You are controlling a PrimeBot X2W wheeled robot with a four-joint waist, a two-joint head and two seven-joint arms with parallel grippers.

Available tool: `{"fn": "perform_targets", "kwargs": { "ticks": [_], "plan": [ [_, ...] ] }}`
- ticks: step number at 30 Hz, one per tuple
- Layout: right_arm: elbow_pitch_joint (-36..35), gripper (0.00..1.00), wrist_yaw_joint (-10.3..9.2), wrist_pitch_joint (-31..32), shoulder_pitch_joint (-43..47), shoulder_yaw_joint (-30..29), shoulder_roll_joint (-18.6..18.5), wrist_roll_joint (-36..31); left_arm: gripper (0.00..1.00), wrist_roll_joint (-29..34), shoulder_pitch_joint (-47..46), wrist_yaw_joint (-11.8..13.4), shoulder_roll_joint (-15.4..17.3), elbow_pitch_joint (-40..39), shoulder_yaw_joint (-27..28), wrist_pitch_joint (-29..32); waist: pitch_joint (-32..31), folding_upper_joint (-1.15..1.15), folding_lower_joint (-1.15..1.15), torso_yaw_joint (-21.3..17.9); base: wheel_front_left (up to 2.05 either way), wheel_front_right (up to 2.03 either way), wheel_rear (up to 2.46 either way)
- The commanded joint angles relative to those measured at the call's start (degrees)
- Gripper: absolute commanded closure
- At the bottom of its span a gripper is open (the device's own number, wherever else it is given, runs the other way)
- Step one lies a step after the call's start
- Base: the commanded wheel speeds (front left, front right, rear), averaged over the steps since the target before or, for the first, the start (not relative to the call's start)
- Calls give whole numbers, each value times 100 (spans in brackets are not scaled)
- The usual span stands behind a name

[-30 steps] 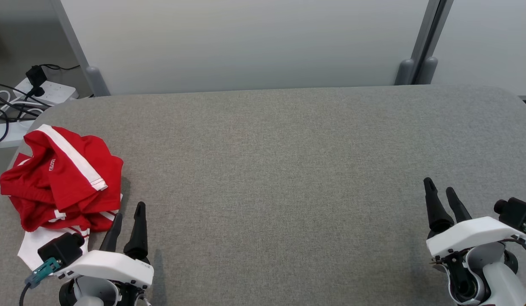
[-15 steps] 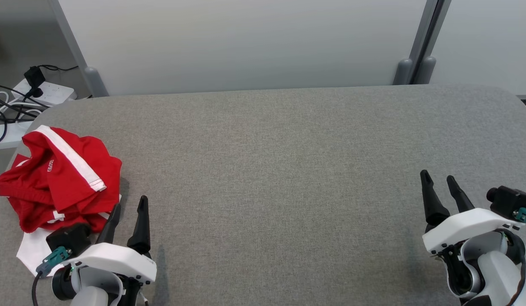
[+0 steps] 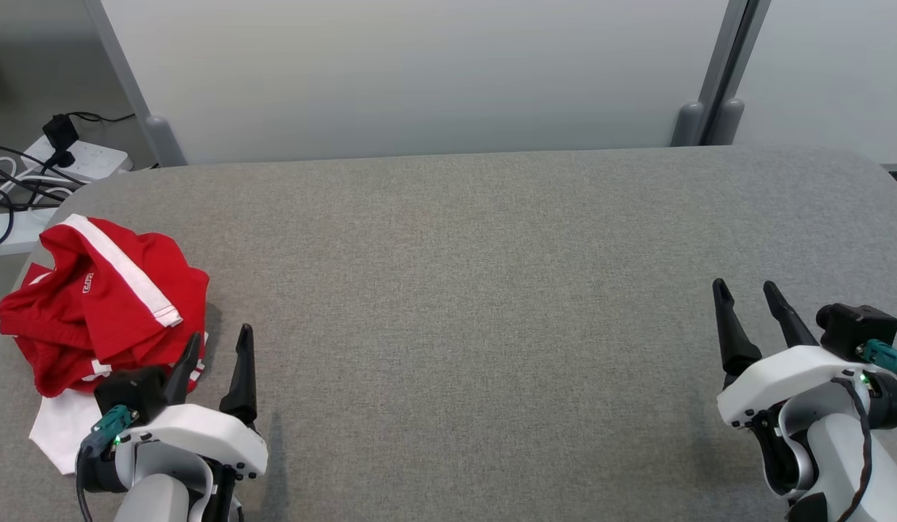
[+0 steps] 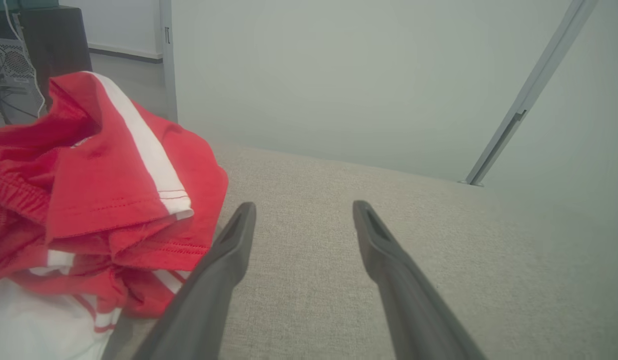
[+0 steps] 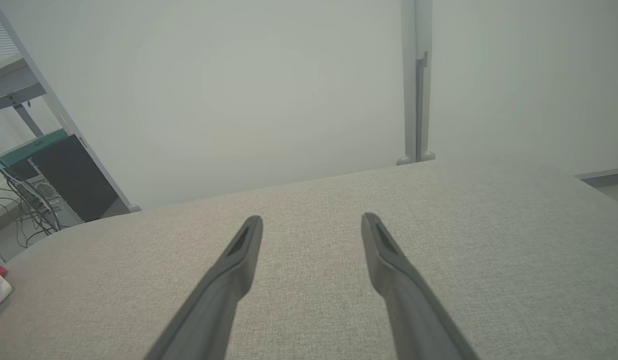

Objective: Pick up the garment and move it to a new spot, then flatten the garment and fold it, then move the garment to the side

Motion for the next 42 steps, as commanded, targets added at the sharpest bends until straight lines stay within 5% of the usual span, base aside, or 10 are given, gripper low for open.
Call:
{"fn": "perform_targets", "kwargs": {
  "ticks": [1, 19, 32, 42],
  "plan": [
    [-84, 0, 38, -112, -253, 128, -88, -167, 0, 178, -339, 48, 156, -89, 164, -75, -4, 0, 0, -4, 0, 0, 0],
    [-48, 0, 42, -415, -462, -37, -115, -1547, 0, 1478, -534, 210, 177, 160, 315, -378, 10, 0, 0, -68, 0, 0, 0],
    [-101, 0, 42, -416, -376, -279, -45, -1640, 0, 1502, -457, 244, 144, 106, 394, -379, 26, 0, 0, -37, 0, 0, 0],
    [-243, 0, 42, -416, -400, 115, -5, -1589, 0, 1469, -390, 326, 76, -54, 433, -379, 66, 0, 0, 755, 0, 0, 0]
  ]
}}
